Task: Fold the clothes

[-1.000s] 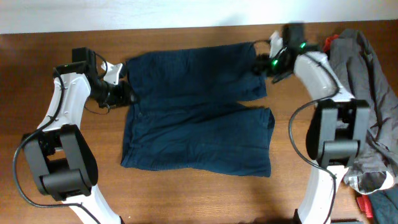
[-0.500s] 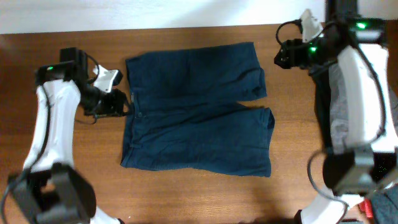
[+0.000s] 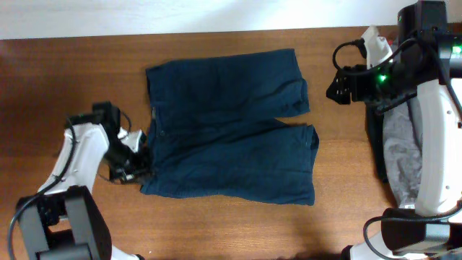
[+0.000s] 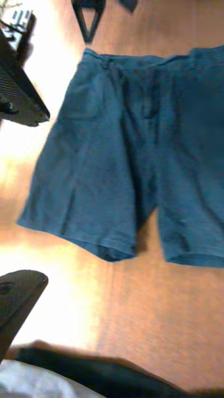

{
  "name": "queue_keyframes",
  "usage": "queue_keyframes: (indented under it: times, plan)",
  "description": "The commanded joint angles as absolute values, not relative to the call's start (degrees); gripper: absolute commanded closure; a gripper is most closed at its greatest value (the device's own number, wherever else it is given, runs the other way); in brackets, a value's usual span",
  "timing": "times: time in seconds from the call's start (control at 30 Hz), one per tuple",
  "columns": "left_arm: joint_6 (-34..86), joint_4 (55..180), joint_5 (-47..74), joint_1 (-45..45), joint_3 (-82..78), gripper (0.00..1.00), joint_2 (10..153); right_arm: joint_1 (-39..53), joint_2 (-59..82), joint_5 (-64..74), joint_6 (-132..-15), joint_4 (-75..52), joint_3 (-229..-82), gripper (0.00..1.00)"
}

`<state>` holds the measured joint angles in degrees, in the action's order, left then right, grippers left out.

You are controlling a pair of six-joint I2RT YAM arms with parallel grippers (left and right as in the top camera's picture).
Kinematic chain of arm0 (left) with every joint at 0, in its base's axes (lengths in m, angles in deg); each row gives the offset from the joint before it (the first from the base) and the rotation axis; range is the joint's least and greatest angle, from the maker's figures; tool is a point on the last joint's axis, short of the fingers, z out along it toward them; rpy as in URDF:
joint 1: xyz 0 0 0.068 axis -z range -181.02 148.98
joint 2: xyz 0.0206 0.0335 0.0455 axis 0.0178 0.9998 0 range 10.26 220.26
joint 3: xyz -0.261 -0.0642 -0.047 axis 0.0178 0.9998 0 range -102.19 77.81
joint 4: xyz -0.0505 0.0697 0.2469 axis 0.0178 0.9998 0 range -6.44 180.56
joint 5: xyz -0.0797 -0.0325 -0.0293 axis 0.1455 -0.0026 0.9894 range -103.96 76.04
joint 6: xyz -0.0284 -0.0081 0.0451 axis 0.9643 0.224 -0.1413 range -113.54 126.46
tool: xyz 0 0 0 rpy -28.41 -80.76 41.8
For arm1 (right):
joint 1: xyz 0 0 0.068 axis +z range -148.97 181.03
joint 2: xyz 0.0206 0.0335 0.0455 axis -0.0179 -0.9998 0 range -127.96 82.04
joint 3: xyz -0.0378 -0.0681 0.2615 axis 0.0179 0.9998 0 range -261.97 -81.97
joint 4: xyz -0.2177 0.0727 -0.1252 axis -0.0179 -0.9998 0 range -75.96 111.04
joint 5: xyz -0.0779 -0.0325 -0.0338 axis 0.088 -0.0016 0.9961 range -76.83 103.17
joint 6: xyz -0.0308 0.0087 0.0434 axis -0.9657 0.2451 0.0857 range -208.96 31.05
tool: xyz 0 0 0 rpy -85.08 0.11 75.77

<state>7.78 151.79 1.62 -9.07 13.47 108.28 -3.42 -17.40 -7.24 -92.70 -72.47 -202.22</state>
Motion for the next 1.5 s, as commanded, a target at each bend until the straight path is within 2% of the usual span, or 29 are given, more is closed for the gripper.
queue_keyframes:
  times: [0.0,0.2,0.6,0.77,0.83,0.87,0.97,1.0,1.33,1.47]
  plan:
    - [11.9,149.2,0.9,-9.2,18.1,0.67,108.3,-3.1,-17.4,-5.4,-91.2,-72.8,-199.9,0.19]
    - [17.8,144.0,-2.9,-10.2,24.2,0.68,108.3,-3.1,-17.8,-4.8,-90.4,-70.0,-190.7,0.17]
    - [18.8,134.5,-2.3,-12.4,25.6,0.67,108.4,-3.2,-17.8,-5.7,-90.0,-61.7,-173.0,0.16]
    - [17.1,133.9,-1.6,-12.4,25.6,0.53,108.4,-3.2,-17.8,-5.7,-90.0,-60.9,-169.3,0.14]
    - [17.1,132.9,-1.8,-12.4,25.6,0.52,108.4,-3.2,-17.8,-5.7,-90.0,-61.0,-168.1,0.13]
    - [17.1,132.2,-1.8,-12.4,25.7,0.57,108.4,-3.2,-17.8,-5.7,-90.0,-61.0,-167.5,0.13]
    - [17.1,130.4,-1.8,-12.4,25.7,0.94,108.4,-3.2,-17.8,-5.7,-90.0,-61.0,-165.3,0.12]
    - [17.1,129.8,-2.1,-12.4,25.7,0.99,108.4,-3.2,-17.8,-5.7,-90.0,-60.9,-164.4,0.12]
    - [17.1,129.0,-3.1,-12.4,25.7,0.99,108.4,-3.2,-17.8,-8.6,-88.5,-56.0,-155.0,0.11]
    - [17.1,129.0,-3.0,-12.4,25.7,1.0,108.4,-3.2,-17.8,-12.7,-91.8,-57.2,-151.8,0.11]
